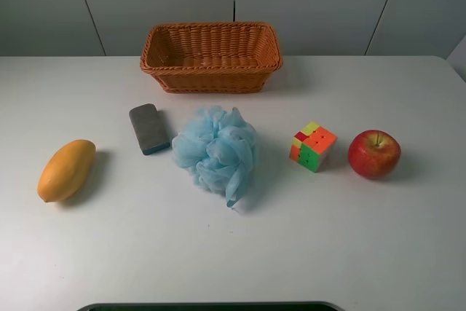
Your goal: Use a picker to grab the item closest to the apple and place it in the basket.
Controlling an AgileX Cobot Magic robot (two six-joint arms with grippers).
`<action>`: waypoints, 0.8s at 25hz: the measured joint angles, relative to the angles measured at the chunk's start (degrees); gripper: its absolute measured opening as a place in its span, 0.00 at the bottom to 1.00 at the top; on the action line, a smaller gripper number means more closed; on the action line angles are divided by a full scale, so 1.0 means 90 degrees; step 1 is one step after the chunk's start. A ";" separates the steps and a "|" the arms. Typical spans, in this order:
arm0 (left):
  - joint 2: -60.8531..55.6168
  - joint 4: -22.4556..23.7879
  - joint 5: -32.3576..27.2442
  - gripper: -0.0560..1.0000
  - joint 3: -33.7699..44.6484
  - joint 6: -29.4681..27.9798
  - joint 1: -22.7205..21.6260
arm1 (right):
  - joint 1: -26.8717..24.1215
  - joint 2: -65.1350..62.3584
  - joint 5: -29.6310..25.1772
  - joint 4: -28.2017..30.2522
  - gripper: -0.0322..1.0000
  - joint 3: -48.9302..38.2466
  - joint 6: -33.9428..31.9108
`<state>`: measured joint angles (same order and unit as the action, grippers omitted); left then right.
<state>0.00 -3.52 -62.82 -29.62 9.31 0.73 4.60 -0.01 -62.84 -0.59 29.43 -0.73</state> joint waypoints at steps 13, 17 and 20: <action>0.0000 0.0000 0.0000 0.76 0.0000 0.0000 0.0000 | 0.0000 0.0000 0.0000 0.0000 0.71 0.0000 0.0000; 0.0000 0.0000 0.0000 0.76 0.0000 0.0000 0.0000 | 0.0000 -0.0009 -0.0018 0.0000 0.71 0.0000 0.0000; 0.0000 0.0000 0.0000 0.76 0.0000 0.0000 0.0000 | 0.0000 0.0001 -0.0099 0.0000 0.71 0.0125 0.0000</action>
<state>0.00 -3.52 -62.82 -29.62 9.31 0.73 4.60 0.00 -63.73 -0.59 30.56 -0.73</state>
